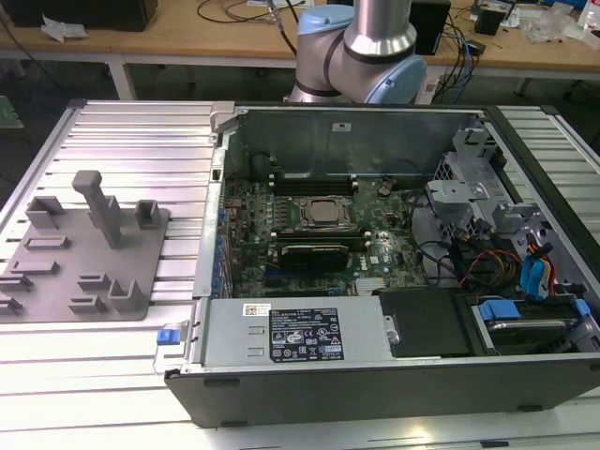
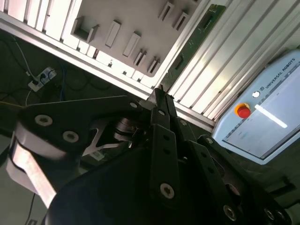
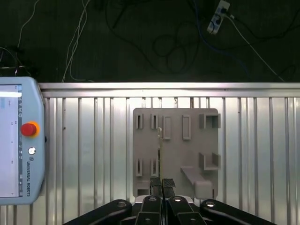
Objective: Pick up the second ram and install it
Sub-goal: 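Pick up the second ram and move it above second insertion slot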
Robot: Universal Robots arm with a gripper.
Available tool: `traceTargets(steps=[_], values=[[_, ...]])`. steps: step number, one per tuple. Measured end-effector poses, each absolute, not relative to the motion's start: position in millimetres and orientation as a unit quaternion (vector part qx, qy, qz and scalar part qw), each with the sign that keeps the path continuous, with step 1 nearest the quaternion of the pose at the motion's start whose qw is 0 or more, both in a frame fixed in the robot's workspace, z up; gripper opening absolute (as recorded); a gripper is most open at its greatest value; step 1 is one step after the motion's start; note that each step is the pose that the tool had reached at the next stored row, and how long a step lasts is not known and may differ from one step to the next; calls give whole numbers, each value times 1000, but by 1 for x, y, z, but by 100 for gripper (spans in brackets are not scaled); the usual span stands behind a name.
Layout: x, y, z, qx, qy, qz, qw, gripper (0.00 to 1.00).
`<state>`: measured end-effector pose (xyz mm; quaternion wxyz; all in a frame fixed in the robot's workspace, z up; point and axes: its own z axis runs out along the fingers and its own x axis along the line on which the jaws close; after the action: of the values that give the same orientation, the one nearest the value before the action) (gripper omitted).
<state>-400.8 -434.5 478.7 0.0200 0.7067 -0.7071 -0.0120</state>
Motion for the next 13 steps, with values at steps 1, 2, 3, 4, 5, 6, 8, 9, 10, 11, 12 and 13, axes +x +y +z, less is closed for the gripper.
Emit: traceTargets(steps=[1,2,3,4,5,6,8,9,10,11,12,13], values=[[-397,-435,479,707,-707,-12,20,9],[-391,-435,479,707,-707,-13,21,9],[-386,-435,479,707,-707,-13,21,9],[-383,-435,479,707,-707,-13,21,9],[-377,-435,479,707,-707,-14,22,9],[-367,-435,479,707,-707,-14,22,9],[-358,-435,479,707,-707,-15,23,9],[-354,-435,479,707,-707,-15,23,9],[-350,-435,478,707,-707,-16,24,9],[-343,-434,478,707,-707,-16,24,9],[-334,-435,478,707,-707,-17,25,9],[-329,-435,478,707,-707,-17,25,9]])
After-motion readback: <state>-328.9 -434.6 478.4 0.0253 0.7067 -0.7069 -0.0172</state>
